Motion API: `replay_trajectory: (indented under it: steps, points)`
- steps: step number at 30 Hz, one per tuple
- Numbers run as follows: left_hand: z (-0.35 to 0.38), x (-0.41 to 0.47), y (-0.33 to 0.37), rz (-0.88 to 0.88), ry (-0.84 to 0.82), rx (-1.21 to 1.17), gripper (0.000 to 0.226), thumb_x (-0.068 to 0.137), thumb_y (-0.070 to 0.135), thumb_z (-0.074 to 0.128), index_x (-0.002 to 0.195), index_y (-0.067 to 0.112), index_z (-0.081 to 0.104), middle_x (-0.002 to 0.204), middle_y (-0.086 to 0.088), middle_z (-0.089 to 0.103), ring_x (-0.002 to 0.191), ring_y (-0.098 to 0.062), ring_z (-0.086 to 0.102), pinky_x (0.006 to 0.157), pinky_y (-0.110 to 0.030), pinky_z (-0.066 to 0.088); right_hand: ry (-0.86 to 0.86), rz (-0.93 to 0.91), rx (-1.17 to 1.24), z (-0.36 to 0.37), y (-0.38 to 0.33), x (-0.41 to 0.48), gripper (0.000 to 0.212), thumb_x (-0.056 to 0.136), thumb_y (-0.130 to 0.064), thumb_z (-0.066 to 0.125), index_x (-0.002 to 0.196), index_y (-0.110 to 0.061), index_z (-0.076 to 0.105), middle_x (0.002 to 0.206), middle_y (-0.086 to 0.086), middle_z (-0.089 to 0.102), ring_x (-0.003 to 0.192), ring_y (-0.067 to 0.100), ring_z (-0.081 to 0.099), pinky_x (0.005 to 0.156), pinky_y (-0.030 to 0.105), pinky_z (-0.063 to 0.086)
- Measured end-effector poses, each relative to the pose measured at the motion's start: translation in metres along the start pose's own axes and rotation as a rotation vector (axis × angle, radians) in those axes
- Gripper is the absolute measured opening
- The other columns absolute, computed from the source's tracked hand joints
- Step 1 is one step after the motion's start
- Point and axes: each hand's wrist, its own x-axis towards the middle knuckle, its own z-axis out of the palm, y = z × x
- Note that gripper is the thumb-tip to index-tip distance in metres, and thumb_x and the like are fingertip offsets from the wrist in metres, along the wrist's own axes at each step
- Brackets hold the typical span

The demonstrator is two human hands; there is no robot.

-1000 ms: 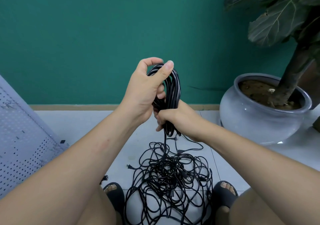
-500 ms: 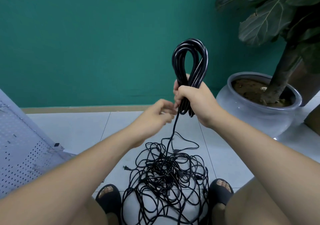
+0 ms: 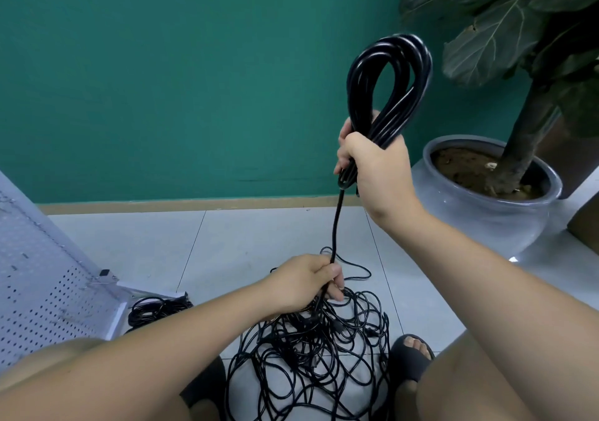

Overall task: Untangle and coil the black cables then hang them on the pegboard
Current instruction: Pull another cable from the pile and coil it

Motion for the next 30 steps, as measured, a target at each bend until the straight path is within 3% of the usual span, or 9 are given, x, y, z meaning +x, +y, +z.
replay_trajectory:
  steps: [3,9,12,16,19,22,24,28,30]
  points:
    - [-0.002,-0.008,0.012,0.061,0.022,0.131,0.038,0.115,0.040,0.041,0.101,0.016,0.066,0.070,-0.001,0.074,0.059,-0.009,0.061,0.063,-0.028,0.050,0.044,-0.014,-0.114,-0.006,0.006,0.006,0.018,0.082,-0.004,0.054,0.089,0.003,0.040,0.078,0.015,0.035,0.067,0.039,0.031,0.056,0.049,0.033]
    - [-0.010,-0.029,0.030,0.150,0.084,0.293,0.041,0.114,0.043,0.045,0.088,0.021,0.068,0.061,0.007,0.050,0.053,-0.011,0.044,0.057,-0.029,0.041,0.027,0.066,-0.438,-0.023,0.025,0.018,0.030,0.083,-0.016,0.057,0.078,-0.022,0.027,0.064,-0.009,0.032,0.060,0.018,0.025,0.059,0.037,0.028]
    - [-0.021,-0.039,0.040,0.192,0.138,0.277,0.041,0.113,0.041,0.046,0.085,0.021,0.068,0.056,0.009,0.047,0.045,-0.005,0.040,0.051,-0.022,0.035,-0.026,0.092,-0.578,-0.029,0.032,0.022,0.031,0.091,-0.018,0.056,0.076,-0.029,0.030,0.067,-0.005,0.040,0.060,0.019,0.031,0.058,0.035,0.031]
    - [-0.039,-0.052,0.050,0.248,0.255,0.275,0.038,0.112,0.040,0.049,0.082,0.023,0.067,0.047,0.016,0.047,0.045,-0.006,0.042,0.050,-0.019,0.032,-0.253,0.156,-0.753,-0.036,0.044,0.019,0.013,0.100,-0.035,0.058,0.093,-0.035,0.047,0.085,0.001,0.063,0.072,0.023,0.053,0.064,0.035,0.045]
    - [-0.057,-0.060,0.056,0.324,0.371,0.290,0.036,0.110,0.040,0.054,0.079,0.025,0.065,0.052,0.012,0.048,0.051,-0.007,0.044,0.053,-0.021,0.034,-0.425,0.199,-0.724,-0.034,0.055,0.010,0.019,0.103,-0.062,0.058,0.104,-0.043,0.056,0.098,-0.016,0.068,0.093,0.014,0.063,0.082,0.034,0.049]
    - [-0.074,-0.064,0.061,0.397,0.523,0.239,0.031,0.106,0.039,0.063,0.077,0.026,0.064,0.052,0.011,0.045,0.050,-0.009,0.039,0.051,-0.023,0.031,-0.532,0.257,-0.552,-0.027,0.058,-0.006,0.046,0.100,-0.081,0.046,0.084,-0.041,0.062,0.074,-0.011,0.068,0.071,0.012,0.064,0.075,0.043,0.054]
    - [-0.084,-0.066,0.065,0.438,0.609,0.184,0.028,0.101,0.039,0.070,0.077,0.025,0.067,0.053,0.012,0.048,0.050,-0.007,0.037,0.050,-0.020,0.030,-0.574,0.300,-0.442,-0.022,0.053,-0.017,0.060,0.100,-0.084,0.039,0.081,-0.033,0.065,0.073,-0.004,0.068,0.065,0.017,0.065,0.068,0.041,0.053]
    - [-0.099,-0.067,0.070,0.482,0.739,0.111,0.038,0.084,0.046,0.086,0.071,0.018,0.065,0.053,0.008,0.050,0.053,-0.007,0.035,0.051,-0.021,0.028,-0.665,0.423,-0.306,-0.011,0.041,-0.031,0.102,0.092,-0.093,0.025,0.115,-0.001,0.065,0.075,0.009,0.062,0.062,0.029,0.061,0.057,0.035,0.052]
    - [-0.104,-0.066,0.071,0.491,0.777,0.084,0.046,0.077,0.051,0.089,0.069,0.016,0.060,0.052,0.010,0.044,0.054,-0.008,0.033,0.051,-0.022,0.027,-0.703,0.477,-0.188,-0.006,0.037,-0.039,0.099,0.091,-0.092,0.022,0.133,-0.014,0.066,0.074,0.008,0.058,0.059,0.025,0.057,0.055,0.034,0.052]
